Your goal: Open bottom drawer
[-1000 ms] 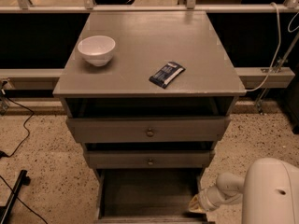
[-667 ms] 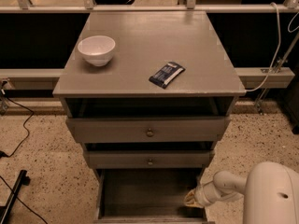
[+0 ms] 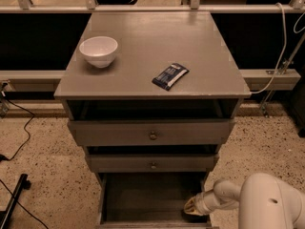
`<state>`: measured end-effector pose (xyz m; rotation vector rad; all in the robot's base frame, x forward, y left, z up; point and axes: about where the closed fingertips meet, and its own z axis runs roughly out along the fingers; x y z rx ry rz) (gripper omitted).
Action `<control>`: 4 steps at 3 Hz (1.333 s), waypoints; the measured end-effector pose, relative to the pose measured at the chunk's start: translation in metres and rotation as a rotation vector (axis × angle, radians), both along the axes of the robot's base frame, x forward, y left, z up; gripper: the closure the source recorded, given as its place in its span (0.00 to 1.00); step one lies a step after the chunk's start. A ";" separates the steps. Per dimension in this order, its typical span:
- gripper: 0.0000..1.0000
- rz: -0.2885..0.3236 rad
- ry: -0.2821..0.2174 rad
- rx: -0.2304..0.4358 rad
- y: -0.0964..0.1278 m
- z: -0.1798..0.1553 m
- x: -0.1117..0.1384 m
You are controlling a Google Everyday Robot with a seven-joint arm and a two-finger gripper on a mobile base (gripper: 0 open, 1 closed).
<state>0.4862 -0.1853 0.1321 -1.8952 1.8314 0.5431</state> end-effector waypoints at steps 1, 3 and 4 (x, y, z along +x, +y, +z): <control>1.00 -0.010 0.060 0.007 -0.001 -0.020 -0.016; 1.00 0.027 0.163 0.005 0.007 -0.006 -0.042; 1.00 0.069 0.258 0.020 0.015 0.016 -0.070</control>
Offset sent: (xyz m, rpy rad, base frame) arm -0.0669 0.0169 -0.0007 0.0161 0.3004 0.0686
